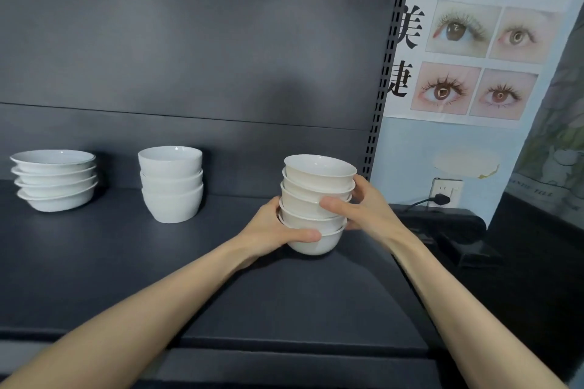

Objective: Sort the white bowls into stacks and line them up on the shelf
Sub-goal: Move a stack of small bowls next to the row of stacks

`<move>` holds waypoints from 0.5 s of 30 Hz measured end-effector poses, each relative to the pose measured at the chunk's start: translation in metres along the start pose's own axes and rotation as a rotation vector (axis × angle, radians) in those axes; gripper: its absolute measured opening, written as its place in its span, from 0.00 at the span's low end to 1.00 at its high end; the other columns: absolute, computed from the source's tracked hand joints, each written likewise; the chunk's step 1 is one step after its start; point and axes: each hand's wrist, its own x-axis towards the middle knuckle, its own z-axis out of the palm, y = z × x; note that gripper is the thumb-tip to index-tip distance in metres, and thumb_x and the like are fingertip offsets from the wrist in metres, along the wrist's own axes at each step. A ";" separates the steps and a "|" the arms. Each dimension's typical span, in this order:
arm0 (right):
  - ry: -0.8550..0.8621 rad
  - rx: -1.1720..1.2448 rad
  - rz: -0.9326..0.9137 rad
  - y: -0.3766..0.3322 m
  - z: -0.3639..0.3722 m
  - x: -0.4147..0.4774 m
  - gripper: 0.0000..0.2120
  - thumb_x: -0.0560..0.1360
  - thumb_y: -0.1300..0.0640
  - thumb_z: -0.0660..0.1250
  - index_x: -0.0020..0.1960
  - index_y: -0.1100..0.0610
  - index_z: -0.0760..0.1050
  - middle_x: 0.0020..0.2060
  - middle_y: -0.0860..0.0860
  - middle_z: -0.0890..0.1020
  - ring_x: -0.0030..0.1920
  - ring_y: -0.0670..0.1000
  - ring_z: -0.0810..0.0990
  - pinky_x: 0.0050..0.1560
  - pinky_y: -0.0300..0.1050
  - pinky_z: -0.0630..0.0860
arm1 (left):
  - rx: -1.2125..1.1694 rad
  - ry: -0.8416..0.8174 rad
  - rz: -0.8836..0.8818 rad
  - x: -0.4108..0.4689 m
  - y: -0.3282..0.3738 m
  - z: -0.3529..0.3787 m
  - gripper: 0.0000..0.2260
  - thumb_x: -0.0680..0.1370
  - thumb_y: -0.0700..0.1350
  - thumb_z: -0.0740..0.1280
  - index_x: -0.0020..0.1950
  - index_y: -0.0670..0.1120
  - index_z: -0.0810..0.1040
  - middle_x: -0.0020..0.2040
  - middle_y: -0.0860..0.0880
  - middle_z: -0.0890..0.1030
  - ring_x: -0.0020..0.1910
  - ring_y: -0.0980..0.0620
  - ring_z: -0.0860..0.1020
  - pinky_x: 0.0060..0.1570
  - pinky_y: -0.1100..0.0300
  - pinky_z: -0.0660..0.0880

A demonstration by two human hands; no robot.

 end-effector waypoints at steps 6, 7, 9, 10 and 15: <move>-0.068 -0.011 -0.102 -0.049 0.046 0.002 0.32 0.67 0.49 0.75 0.68 0.50 0.68 0.57 0.40 0.78 0.56 0.42 0.78 0.45 0.48 0.82 | 0.021 0.112 0.049 -0.039 0.023 -0.045 0.28 0.59 0.45 0.80 0.56 0.53 0.77 0.51 0.57 0.84 0.51 0.60 0.82 0.45 0.69 0.77; -0.085 -0.003 -0.114 -0.057 0.057 0.001 0.31 0.68 0.49 0.75 0.67 0.50 0.68 0.57 0.41 0.79 0.56 0.43 0.79 0.46 0.49 0.82 | 0.031 0.130 0.058 -0.049 0.026 -0.055 0.27 0.60 0.45 0.80 0.57 0.52 0.77 0.52 0.57 0.84 0.52 0.59 0.82 0.46 0.68 0.77; -0.113 -0.006 -0.135 -0.072 0.084 0.002 0.31 0.67 0.48 0.76 0.66 0.50 0.69 0.57 0.42 0.79 0.56 0.44 0.79 0.46 0.52 0.83 | 0.038 0.171 0.070 -0.071 0.031 -0.079 0.26 0.62 0.42 0.80 0.57 0.52 0.77 0.51 0.58 0.84 0.52 0.59 0.82 0.46 0.69 0.77; -0.127 -0.010 -0.142 -0.080 0.100 0.002 0.32 0.65 0.46 0.76 0.66 0.50 0.69 0.56 0.42 0.80 0.55 0.45 0.80 0.47 0.54 0.82 | 0.039 0.196 0.071 -0.083 0.033 -0.092 0.24 0.64 0.39 0.79 0.56 0.52 0.77 0.49 0.59 0.84 0.50 0.61 0.82 0.44 0.70 0.76; -0.223 0.060 -0.178 -0.119 0.205 -0.007 0.28 0.69 0.50 0.76 0.65 0.52 0.70 0.52 0.43 0.80 0.52 0.45 0.80 0.42 0.53 0.82 | 0.117 0.330 0.032 -0.159 0.037 -0.177 0.28 0.60 0.47 0.81 0.58 0.51 0.77 0.52 0.56 0.84 0.52 0.58 0.82 0.50 0.64 0.78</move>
